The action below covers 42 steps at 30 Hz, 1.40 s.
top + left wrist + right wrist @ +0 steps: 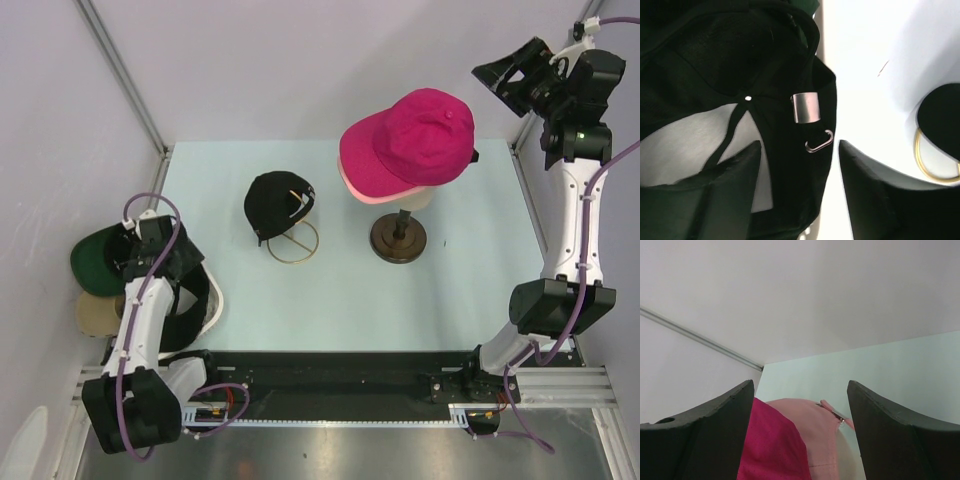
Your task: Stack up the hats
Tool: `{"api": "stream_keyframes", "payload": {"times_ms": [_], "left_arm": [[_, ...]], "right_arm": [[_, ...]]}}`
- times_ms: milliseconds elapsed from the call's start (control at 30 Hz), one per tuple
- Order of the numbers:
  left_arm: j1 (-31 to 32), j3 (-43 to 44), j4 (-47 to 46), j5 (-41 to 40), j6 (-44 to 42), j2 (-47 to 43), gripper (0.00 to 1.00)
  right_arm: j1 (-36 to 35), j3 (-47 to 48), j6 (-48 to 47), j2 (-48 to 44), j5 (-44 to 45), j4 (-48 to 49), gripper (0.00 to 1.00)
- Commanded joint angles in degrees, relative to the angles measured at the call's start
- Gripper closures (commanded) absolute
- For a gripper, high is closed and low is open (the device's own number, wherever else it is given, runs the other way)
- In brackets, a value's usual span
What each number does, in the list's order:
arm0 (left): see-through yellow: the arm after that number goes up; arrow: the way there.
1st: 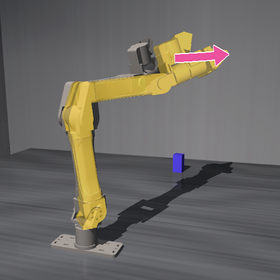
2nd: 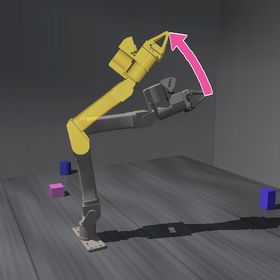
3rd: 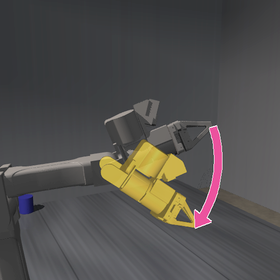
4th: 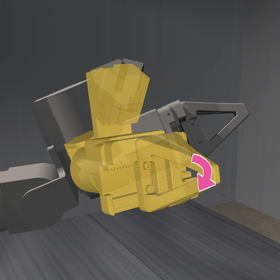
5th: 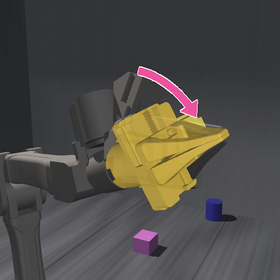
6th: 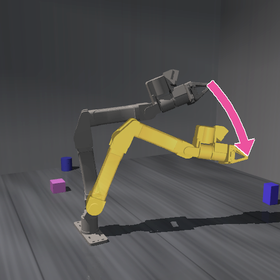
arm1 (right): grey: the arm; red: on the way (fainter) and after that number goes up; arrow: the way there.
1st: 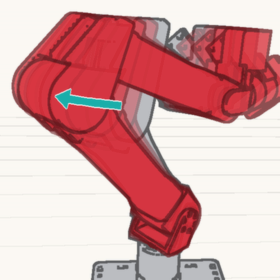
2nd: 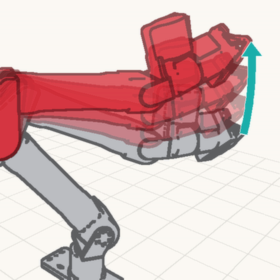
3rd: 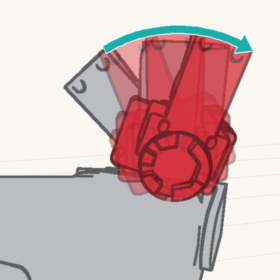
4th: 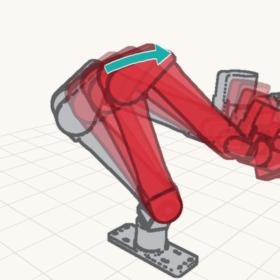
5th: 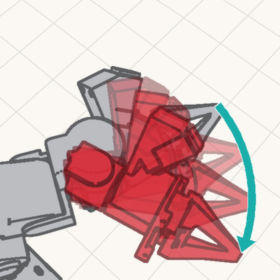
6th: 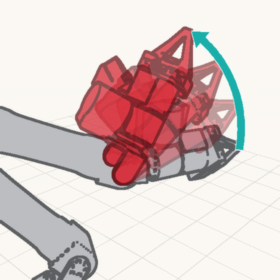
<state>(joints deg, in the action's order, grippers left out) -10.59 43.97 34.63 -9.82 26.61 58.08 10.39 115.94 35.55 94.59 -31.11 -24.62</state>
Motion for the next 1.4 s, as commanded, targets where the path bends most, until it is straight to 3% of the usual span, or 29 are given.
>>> {"api": "stream_keyframes", "payload": {"times_ms": [0, 67, 100, 200, 367, 600, 800, 1167, 1267, 1300, 1367], "left_arm": [[-0.4, -0.81, -5.28, -0.9, 2.48, -0.43, 0.42], [-0.4, -1.07, -5.54, -2.03, 2.66, -1.04, 0.6], [-0.4, -1.25, -5.71, -2.48, 2.74, -2.0, 0.75], [-0.4, -0.81, -5.37, -4.24, 3.01, -5.16, 1.0], [-0.4, 1.82, -4.75, -4.42, 2.48, -11.67, 1.0], [-0.31, 12.79, -1.59, -1.34, -1.47, -16.25, 1.0], [0.13, 22.37, -1.41, 7.26, -5.59, -16.08, 1.0], [9.79, 36.28, -0.26, 15.35, -11.05, -12.65, 1.0], [9.97, 35.49, 2.78, 8.89, -10.7, -12.65, 1.0], [9.97, 34.62, 4.72, 1.64, -10.27, -12.12, 1.0], [9.8, 33.82, 11.9, -4.48, -5.2, -9.58, 0.99]], "right_arm": [[0.24, 2.45, -1.19, -1.68, 0.09, 1.42, 0.2], [0.24, 3.76, -1.36, -1.69, 0.35, 0.81, 0.2], [0.15, 4.38, -1.71, -1.69, 0.53, 0.54, 0.2], [-0.63, 7.01, -2.59, -1.42, 1.93, -0.78, 0.2], [-5.01, 13.24, -5.57, -0.02, 3.43, -3.14, 0.2], [-15.12, 20.9, -7.95, 3.32, 2.2, -2.98, 0.2], [-22.42, 21.08, -6.9, 3.5, -2.89, 2.03, 0.2], [-37.44, 19.85, -10.76, 4.2, -8.35, 1.25, 0.21], [-40.18, 18.63, -12.87, 3.94, -6.24, -0.78, 0.21], [-40.54, 18.01, -12.96, 3.85, -6.15, -0.87, 0.2], [-41.41, 16.61, -12.96, 3.59, -6.07, -1.04, 0.21]]}}
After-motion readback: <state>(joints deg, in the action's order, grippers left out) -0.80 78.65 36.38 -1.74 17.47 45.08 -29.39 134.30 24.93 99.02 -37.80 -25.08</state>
